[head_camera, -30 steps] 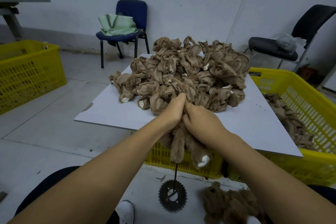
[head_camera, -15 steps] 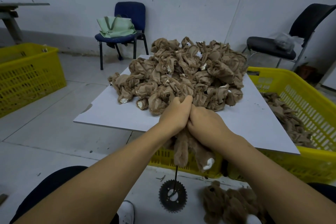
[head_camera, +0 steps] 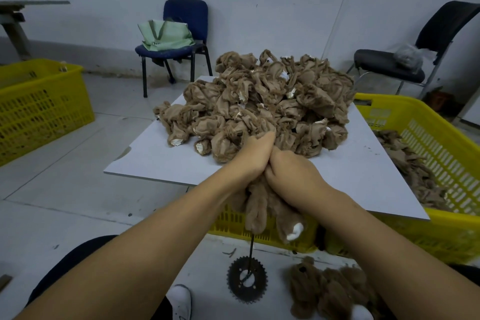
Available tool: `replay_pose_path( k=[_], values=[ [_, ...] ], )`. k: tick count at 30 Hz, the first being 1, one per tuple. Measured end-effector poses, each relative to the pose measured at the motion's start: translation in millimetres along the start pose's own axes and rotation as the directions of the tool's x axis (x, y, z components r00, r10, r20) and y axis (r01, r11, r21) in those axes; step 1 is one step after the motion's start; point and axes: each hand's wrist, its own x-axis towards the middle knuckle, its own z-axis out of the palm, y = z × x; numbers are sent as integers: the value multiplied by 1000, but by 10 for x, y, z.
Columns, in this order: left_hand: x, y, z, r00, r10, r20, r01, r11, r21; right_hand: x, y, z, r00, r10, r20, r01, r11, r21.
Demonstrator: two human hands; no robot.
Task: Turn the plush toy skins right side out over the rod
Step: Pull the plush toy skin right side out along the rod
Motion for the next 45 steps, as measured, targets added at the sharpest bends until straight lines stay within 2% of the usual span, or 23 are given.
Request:
replay_pose_path(
  k=[4,7,9,13,17,19,21,23,27,31,33,35,37,39,42,45],
  values=[
    [-33,-174,25,998,-44,35,39,989,139,-50,15,175,984,74,160,-79,997,27],
    [-49,-160,36,998,-41,48,32,986,162,-67,44,192,986,89,140,-96,994,50],
    [-63,-103,35,999,9,45,-16,988,156,-60,53,160,990,65,124,-68,997,19],
    [-121,-40,-16,998,67,7,-67,971,228,-40,71,98,1000,20,24,-19,1000,-18],
    [-194,-98,28,998,37,56,-48,976,213,-101,43,153,983,99,154,-111,991,69],
    [-158,-100,16,997,35,76,-51,976,214,-99,67,104,987,93,130,-102,993,64],
    [-127,-58,-34,992,30,121,-53,980,193,-84,109,6,993,74,88,-73,997,-21],
    [-100,21,-145,982,36,186,-60,990,125,-78,160,-81,997,78,0,-78,996,-38],
    [-126,166,-428,968,45,245,-80,988,134,-53,164,-166,970,160,-185,-142,984,106],
    [-187,194,-488,982,-1,191,-26,990,141,-38,134,-91,921,302,-246,-267,949,165],
    [-194,186,-488,989,22,148,-40,991,124,-39,114,-95,889,346,-300,-264,923,281],
    [-207,174,-481,992,71,106,-79,994,70,-47,94,-119,899,362,-246,-223,862,455],
    [-244,141,-459,991,122,58,-120,992,-26,-67,41,-146,935,339,-99,-231,799,556],
    [-293,105,-426,993,117,15,-115,986,-123,-98,10,-125,965,259,-34,-207,838,505],
    [-319,90,-391,1000,2,-27,-9,962,-272,-178,20,-108,986,149,80,-169,900,401],
    [-321,127,-411,994,-112,13,108,909,-403,-202,89,-101,983,106,150,-158,905,395]
  ],
)
